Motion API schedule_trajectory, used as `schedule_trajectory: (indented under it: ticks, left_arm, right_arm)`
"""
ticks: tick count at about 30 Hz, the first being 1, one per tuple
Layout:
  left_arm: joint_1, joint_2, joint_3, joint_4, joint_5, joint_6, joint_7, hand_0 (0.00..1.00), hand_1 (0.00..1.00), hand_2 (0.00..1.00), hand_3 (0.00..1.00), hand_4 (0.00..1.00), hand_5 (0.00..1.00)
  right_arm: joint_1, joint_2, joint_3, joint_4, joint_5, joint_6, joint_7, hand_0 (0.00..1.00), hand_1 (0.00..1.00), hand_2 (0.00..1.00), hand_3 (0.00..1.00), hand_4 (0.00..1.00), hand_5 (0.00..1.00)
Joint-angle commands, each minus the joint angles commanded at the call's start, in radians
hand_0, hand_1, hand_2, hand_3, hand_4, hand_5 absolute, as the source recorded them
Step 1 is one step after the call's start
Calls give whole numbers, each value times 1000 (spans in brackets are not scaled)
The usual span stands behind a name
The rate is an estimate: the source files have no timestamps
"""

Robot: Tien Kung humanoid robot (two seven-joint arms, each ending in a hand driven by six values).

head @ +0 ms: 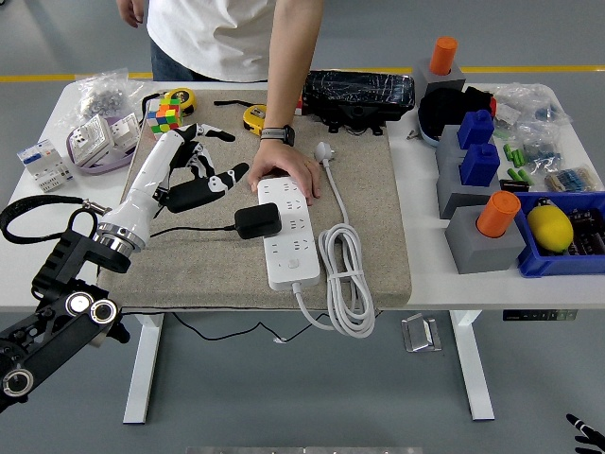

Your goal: Put the plug near the board,insert it into the board,press the button,pull the plug out

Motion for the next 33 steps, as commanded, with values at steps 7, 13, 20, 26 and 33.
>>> schedule_trajectory:
  ticks: [7,13,20,26,33]
  left_arm:
    - [1,7,31,-18,42,-102,115,179,91,176,635,832,359]
    - [-21,22,92,-27,63,-242,216,131,59,134,693,834,345]
    - [-56,20,138,-26,80,-370,309,104,39,125,802,751,112]
    - [-75,21,163,-27,87,-425,359,99,40,124,809,683,51]
    - [-99,24,205,-2,84,-441,385,96,41,123,827,651,16]
  right_arm:
    - [-6,-11,21,13,-7,-2,2,623,670,640,572,979,586]
    - [-32,-6,61,10,-16,-1,-2,621,668,640,572,979,585]
    - [-40,-7,69,9,-15,-1,-2,621,668,640,572,978,584]
    - [-31,-11,72,21,-16,-2,0,621,669,640,573,979,584]
    - [-31,-10,63,19,-13,-1,-1,621,669,640,573,979,584]
